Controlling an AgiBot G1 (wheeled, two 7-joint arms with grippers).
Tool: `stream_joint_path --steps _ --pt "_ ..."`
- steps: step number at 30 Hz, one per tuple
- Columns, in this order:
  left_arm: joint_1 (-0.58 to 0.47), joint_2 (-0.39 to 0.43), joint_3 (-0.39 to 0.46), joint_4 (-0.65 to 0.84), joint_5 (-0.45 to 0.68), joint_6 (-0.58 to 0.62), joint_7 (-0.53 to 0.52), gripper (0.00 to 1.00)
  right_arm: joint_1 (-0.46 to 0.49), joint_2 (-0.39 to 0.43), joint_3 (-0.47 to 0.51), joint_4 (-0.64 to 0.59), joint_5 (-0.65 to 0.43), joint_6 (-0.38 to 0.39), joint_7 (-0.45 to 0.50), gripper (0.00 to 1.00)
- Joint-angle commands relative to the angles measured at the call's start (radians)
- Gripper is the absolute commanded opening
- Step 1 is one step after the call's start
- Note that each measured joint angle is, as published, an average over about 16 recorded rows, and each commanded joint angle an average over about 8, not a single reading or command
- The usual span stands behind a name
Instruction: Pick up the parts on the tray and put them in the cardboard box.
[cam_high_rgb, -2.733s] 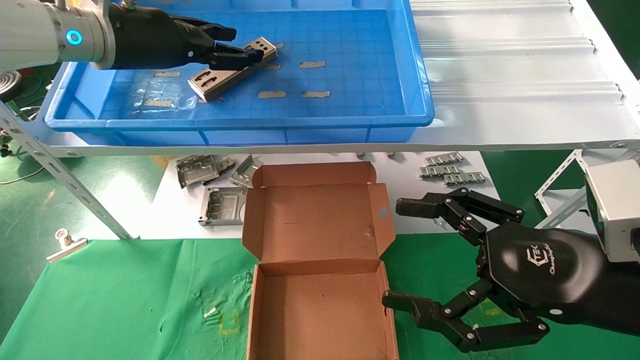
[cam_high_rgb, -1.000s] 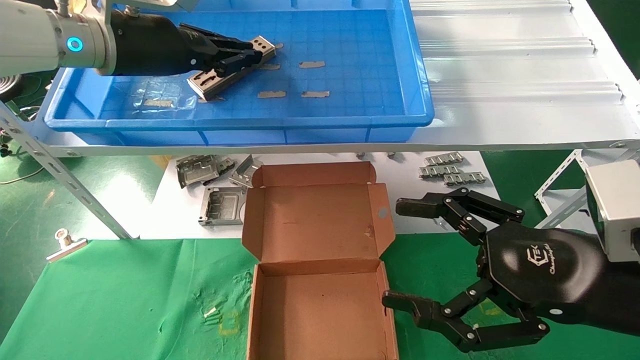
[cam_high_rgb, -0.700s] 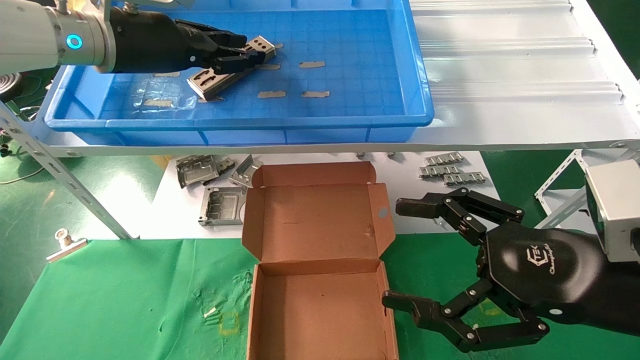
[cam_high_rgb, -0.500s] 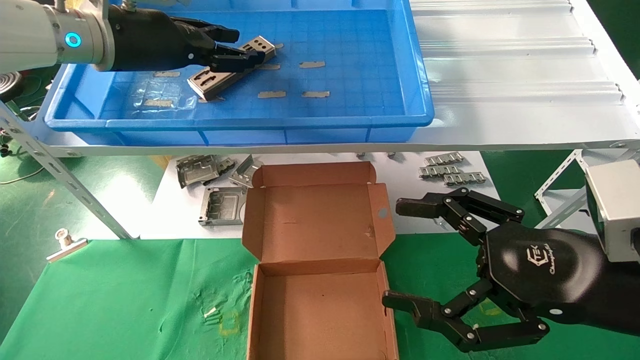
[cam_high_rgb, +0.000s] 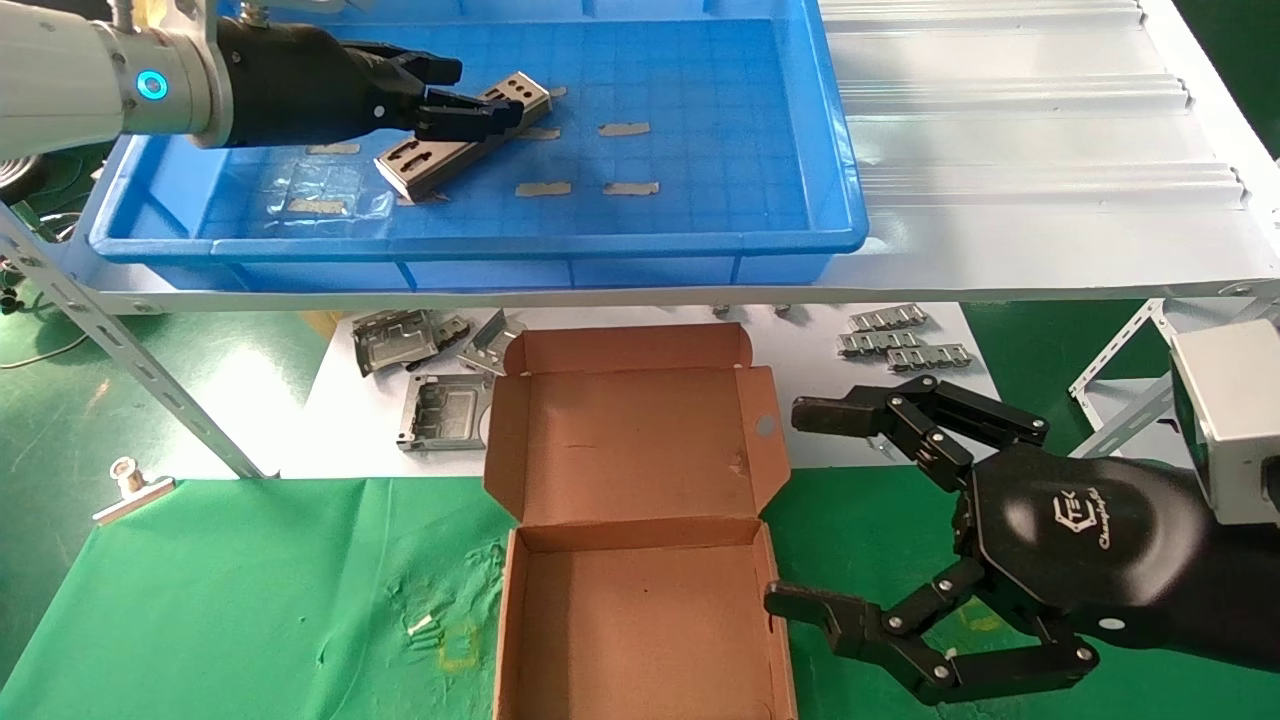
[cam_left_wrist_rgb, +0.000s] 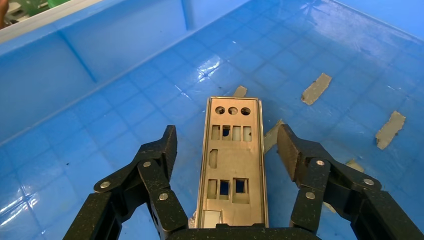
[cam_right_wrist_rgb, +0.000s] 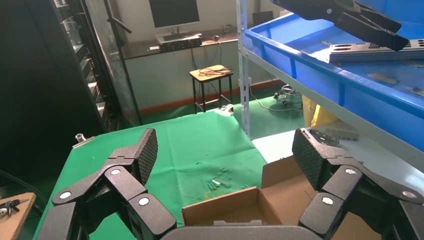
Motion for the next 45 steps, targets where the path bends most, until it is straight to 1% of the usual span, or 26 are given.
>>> stream_joint_path --steps 1,23,38,42,45 --pt "0.001 0.001 0.001 0.000 0.001 -0.004 -0.003 0.00 0.000 0.000 0.000 0.000 0.000 0.000 0.000 1.00" --pt "-0.001 0.001 0.008 -0.015 0.011 0.007 -0.010 0.00 0.000 0.000 0.000 0.000 0.000 0.000 0.000 1.00" --pt "-0.031 -0.007 0.003 -0.026 0.004 0.038 0.002 0.00 0.000 0.000 0.000 0.000 0.000 0.000 0.000 1.00" --pt "-0.043 -0.013 -0.003 -0.031 -0.005 0.073 0.005 0.00 0.000 0.000 0.000 0.000 0.000 0.000 0.000 1.00" --pt "-0.052 -0.024 -0.009 -0.043 -0.015 0.147 0.015 0.00 0.000 0.000 0.000 0.000 0.000 0.000 0.000 1.00"
